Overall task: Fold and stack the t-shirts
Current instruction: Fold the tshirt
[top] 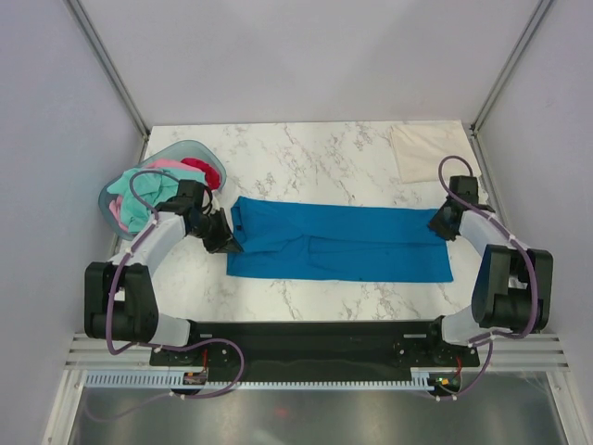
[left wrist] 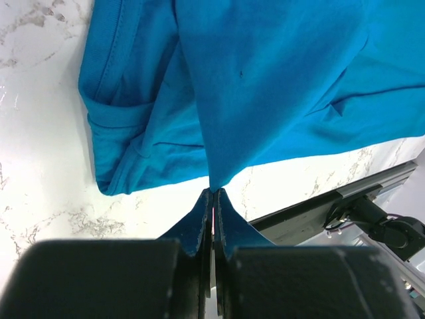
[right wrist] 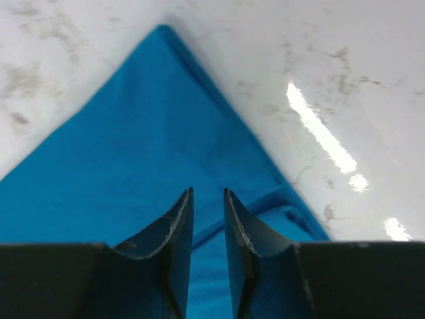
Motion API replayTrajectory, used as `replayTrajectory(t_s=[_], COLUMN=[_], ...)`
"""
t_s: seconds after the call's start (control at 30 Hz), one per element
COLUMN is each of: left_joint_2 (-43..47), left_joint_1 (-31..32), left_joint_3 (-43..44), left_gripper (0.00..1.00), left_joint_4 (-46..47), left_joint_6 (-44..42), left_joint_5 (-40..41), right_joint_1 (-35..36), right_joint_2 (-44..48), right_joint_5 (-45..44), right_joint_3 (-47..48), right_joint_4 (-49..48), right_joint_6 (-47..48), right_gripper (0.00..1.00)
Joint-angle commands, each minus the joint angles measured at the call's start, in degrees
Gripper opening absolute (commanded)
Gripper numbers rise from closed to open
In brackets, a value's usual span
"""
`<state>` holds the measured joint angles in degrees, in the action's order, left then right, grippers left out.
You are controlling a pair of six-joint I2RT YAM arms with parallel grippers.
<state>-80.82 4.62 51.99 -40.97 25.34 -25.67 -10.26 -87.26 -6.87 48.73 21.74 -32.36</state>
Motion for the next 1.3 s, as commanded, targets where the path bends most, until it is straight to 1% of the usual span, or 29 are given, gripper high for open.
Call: replayTrajectory(t_s=[0.0, 0.1, 0.13, 0.17, 0.2, 0.23, 0.3, 0.33, 0.4, 0.43, 0.47, 0.53, 0.57, 0.6, 0.63, 0.67, 0.7, 0.73, 0.77, 0.8, 0.83, 0.9, 1.03, 1.07, 1.13, 1.27], left_joint_2=[1.89, 2.77, 3.03, 3.38, 3.56, 3.73, 4.52, 4.79, 6.36, 6.89, 7.34, 7.95, 7.87, 7.52, 6.82, 4.64, 3.22, 1.56, -2.03, -3.46, -5.12, -9.08, -15.68, -18.56, -21.12, -26.05], left_joint_1=[0.30, 0.56, 0.65, 0.74, 0.83, 0.91, 1.53, 1.79, 2.41, 2.41, 2.50, 2.41, 2.41, 2.41, 2.41, 2.41, 2.32, 2.15, 1.97, 1.88, 1.79, 1.62, 0.74, 0.65, 0.21, -0.05], left_joint_3=[-1.53, -2.41, -2.68, -3.38, -3.82, -4.26, -5.49, -5.93, -6.63, -6.64, -6.03, -3.93, -3.04, -2.07, -0.93, 1.34, 2.58, 5.12, 6.53, 8.03, 10.74, 13.65, 22.25, 23.67, 27.18, 31.24], left_gripper=[0.02, 0.02, 0.02, 0.02, 0.02, 0.02, 0.02, 0.02, 0.02, 0.02, 0.02, 0.02, 0.02, 0.02, 0.02, 0.02, 0.02, 0.02, 0.02, 0.02, 0.02, 0.02, 0.02, 0.02, 0.02, 0.02], left_joint_4=[2.21, 3.17, 3.87, 4.49, 5.11, 5.46, 6.69, 7.04, 8.01, 8.27, 8.28, 8.36, 8.36, 8.36, 8.36, 8.36, 8.28, 8.28, 8.36, 8.36, 8.45, 8.89, 9.24, 9.50, 9.42, 9.42], left_joint_6=[0.14, 1.46, 2.42, 3.04, 3.74, 4.97, 6.64, 7.26, 8.40, 9.54, 9.98, 11.21, 11.48, 11.66, 11.75, 11.57, 11.14, 10.26, 9.82, 9.47, 9.37, 8.67, 8.67, 8.58, 9.02, 9.02], left_joint_5=[-1.22, -2.10, -2.62, -3.85, -4.38, -4.91, -5.35, -5.44, -5.35, -5.27, -5.01, -4.57, -3.87, -3.60, -3.42, -1.51, -0.97, -1.13, -2.53, -2.80, -3.33, -3.51, -4.82, -5.26, -6.23, -7.46], right_joint_1=[4.18, 11.82, 16.37, 18.68, 20.70, 24.72, 28.52, 31.85, 34.94, 38.09, 39.69, 43.55, 44.53, 45.58, 48.03, 49.45, 50.77, 52.95, 53.85, 55.60, 56.57, 59.11, 62.02, 62.73, 64.31, 66.33], right_joint_2=[4.90, 7.71, 8.07, 8.34, 8.69, 8.78, 7.91, 7.38, 4.93, 4.21, 3.60, 2.37, 2.10, 1.40, 0.87, 0.17, -1.92, -3.34, -4.74, -7.02, -7.83, -9.15, -11.08, -12.30, -13.98, -19.59], right_joint_5=[1.69, 2.21, 2.56, 3.35, 4.84, 5.11, 4.59, 4.33, 4.50, 4.67, 4.59, 5.28, 5.64, 5.64, 5.21, 3.64, 2.23, 1.43, 1.16, 1.07, 0.46, -2.43, -5.34, -6.73, -8.24, -12.28], right_joint_3=[3.56, 3.57, 3.30, 2.87, 1.38, 0.67, -0.56, -0.39, 0.66, 1.10, 1.71, 1.20, 0.58, -0.73, -1.09, -0.22, 0.66, 1.80, 3.98, 4.79, 5.40, 6.20, 7.52, 8.74, 10.59, 16.82], right_joint_4=[-0.56, -3.09, -4.32, -5.73, -9.39, -11.17, -15.30, -16.19, -17.95, -18.31, -18.74, -22.25, -24.87, -29.25, -31.21, -32.62, -34.03, -34.30, -34.57, -35.26, -35.53, -36.58, -37.73, -37.38, -36.24, -31.60], right_joint_6=[-0.86, -3.05, -4.45, -5.68, -6.74, -9.01, -10.52, -11.31, -11.50, -11.59, -12.37, -14.56, -17.97, -19.13, -19.67, -19.41, -16.97, -15.29, -13.71, -9.87, -8.18, -3.96, 0.79, 1.68, 4.22, 7.04], right_gripper=[0.33, 0.38, 0.38, 0.39, 0.41, 0.42, 0.42, 0.43, 0.43, 0.43, 0.43, 0.46, 0.47, 0.50, 0.50, 0.50, 0.49, 0.48, 0.47, 0.44, 0.44, 0.44, 0.44, 0.45, 0.45, 0.45])
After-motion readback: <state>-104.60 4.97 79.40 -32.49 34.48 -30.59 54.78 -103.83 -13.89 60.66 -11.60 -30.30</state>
